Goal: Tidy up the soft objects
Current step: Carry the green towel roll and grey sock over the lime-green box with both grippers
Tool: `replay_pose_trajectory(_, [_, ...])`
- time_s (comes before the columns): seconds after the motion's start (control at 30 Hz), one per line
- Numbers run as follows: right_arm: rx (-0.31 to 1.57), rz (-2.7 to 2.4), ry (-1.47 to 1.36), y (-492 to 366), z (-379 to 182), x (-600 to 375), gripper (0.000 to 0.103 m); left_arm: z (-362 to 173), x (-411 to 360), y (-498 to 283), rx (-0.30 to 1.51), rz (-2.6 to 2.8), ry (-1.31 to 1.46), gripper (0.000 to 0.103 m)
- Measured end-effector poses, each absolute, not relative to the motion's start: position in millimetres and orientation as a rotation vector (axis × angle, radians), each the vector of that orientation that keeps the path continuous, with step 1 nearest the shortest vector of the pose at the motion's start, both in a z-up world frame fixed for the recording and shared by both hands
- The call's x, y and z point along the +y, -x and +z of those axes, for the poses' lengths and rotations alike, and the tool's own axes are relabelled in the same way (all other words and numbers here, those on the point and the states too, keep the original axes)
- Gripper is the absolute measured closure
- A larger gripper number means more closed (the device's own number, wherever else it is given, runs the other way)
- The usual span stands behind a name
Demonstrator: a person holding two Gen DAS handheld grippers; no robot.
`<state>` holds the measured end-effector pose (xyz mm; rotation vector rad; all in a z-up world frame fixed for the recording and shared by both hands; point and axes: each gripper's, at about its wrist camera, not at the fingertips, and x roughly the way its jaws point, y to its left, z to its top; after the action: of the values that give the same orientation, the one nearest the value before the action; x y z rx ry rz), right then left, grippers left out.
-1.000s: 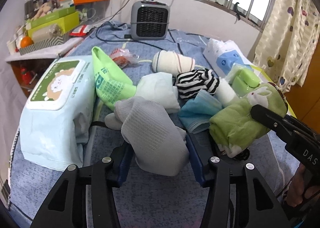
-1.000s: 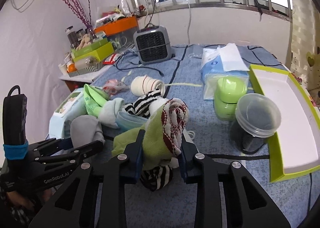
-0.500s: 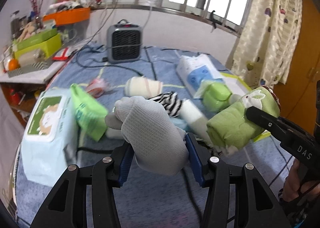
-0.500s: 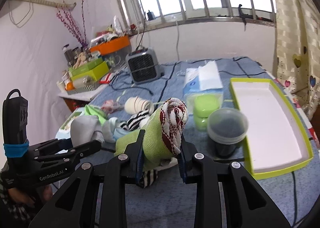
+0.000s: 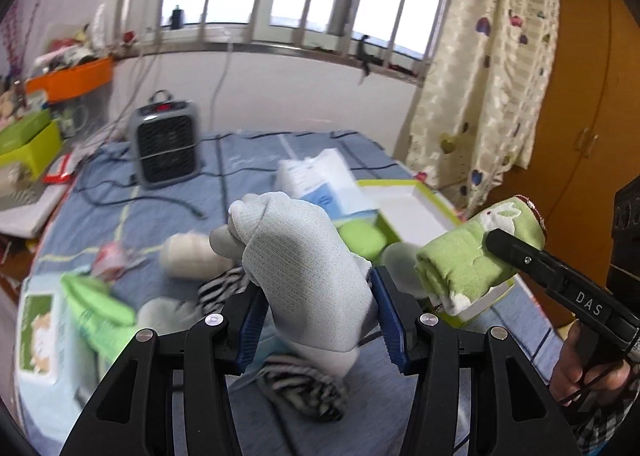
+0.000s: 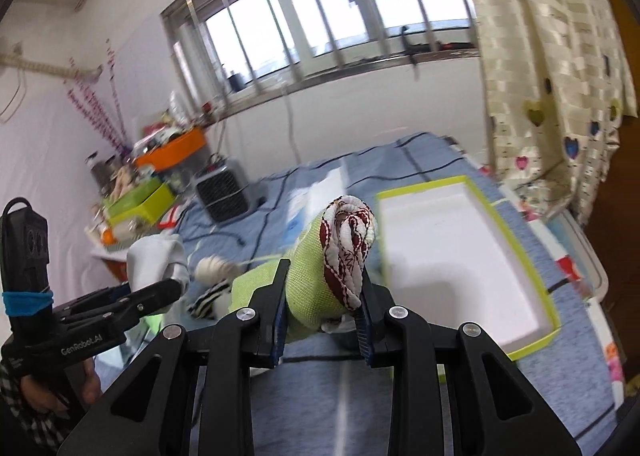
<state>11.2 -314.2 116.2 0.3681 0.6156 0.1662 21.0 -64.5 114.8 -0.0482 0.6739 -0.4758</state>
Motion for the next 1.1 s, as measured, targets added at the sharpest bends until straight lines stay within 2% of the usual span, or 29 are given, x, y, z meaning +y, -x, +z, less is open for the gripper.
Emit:
replay_pose_trajectory(0.43, [0.646, -0.08, -0.415, -33, 90, -378, 0.074, 122, -143, -55, 0.685, -0.629, 0.015, 0.053])
replay_pose_trajectory(0.77, [0.819, -0.11, -0.377, -49, 45, -380, 0.073, 114, -198, -77, 0.732, -0.707, -0.064, 0.053])
replay_pose_trajectory(1.1, [0.936, -0.054, -0.316, -35, 34, -376, 0.073, 97, -228, -83, 0.79, -0.742, -0.104, 0.053])
